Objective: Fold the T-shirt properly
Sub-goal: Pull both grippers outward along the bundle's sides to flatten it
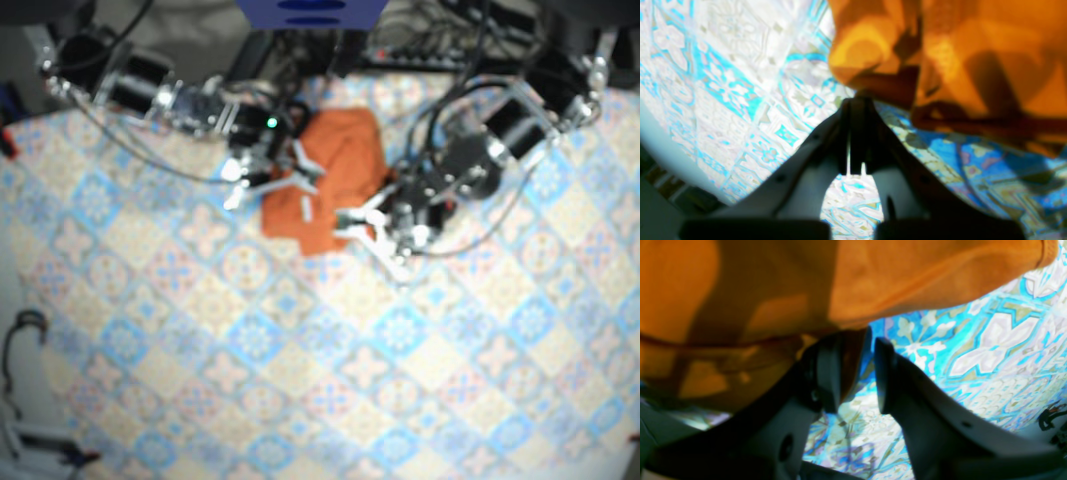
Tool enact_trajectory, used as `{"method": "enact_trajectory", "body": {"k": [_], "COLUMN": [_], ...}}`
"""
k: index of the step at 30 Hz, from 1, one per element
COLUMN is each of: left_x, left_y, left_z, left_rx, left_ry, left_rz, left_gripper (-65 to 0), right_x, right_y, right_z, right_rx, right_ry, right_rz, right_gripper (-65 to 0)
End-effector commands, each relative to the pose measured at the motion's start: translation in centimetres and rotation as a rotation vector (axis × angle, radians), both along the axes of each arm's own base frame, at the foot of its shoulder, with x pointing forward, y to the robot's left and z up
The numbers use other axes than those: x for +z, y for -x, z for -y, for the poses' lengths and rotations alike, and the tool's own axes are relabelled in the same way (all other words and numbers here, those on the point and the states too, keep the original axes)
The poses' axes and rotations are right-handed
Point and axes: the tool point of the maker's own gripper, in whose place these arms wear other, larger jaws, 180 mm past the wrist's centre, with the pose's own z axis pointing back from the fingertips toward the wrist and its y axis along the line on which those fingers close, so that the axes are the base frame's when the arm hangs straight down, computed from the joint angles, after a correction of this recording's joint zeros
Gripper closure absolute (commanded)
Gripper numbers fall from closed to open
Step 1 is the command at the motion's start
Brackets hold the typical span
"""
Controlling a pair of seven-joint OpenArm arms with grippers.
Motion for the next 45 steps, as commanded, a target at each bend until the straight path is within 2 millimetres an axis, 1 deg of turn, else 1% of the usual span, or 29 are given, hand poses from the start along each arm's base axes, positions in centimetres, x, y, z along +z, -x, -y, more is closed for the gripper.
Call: {"method": "enact_trajectory", "body": {"k": [1,8,14,16,20,24,31,34,37,42,45], "left_x": [1.4,1.1,0.8,0.8,0.7,0.6,0.6,0.6,0.6,0.5,0.6], "left_y": [-1.5,-1.2,-0.8,-0.8,-0.7,-0.6,-0.5,-0.5,-0.5,-0.5,-0.6], "left_z": [0.2,0.2,0.2,0.2,0.2,0.2,0.2,0.3,0.2,0.1,-0.1], "left_rx": [0.008,0.010,0.010,0.010,0.010,0.010,0.008,0.007,0.007,0.010,0.013], "left_ry": [0.012,0.014,0.014,0.013,0.013,0.013,0.013,0.012,0.011,0.010,0.010], "left_rz": [0.049,0.042,0.032,0.033,0.032,0.027,0.027,0.026,0.027,0.027,0.029], "left_gripper": [0.0,0.0,0.0,0.0,0.0,0.0,0.0,0.0,0.0,0.0,0.0], "right_x": [-1.3,-1.2,-0.4,-0.2,1.2,2.2,2.9,4.0,5.6,7.5,8.2], "right_y": [4.7,4.4,3.6,2.9,1.3,-0.1,-1.3,-2.5,-4.2,-5.7,-6.5], "right_z": [1.4,1.4,0.5,0.6,-0.1,-0.2,-0.1,-0.3,-0.7,-0.9,-0.6], "right_rx": [-0.009,-0.020,-0.015,-0.045,-0.080,-0.115,-0.151,-0.177,-0.189,-0.219,-0.243], "right_ry": [0.050,0.049,0.014,0.004,-0.052,-0.086,-0.108,-0.146,-0.183,-0.237,-0.254], "right_rz": [-0.186,-0.176,-0.152,-0.140,-0.100,-0.069,-0.042,-0.009,0.038,0.093,0.115], "right_gripper": [-19.9,-20.0,-20.3,-20.3,-20.3,-20.3,-20.4,-20.4,-20.4,-20.4,-20.4]}}
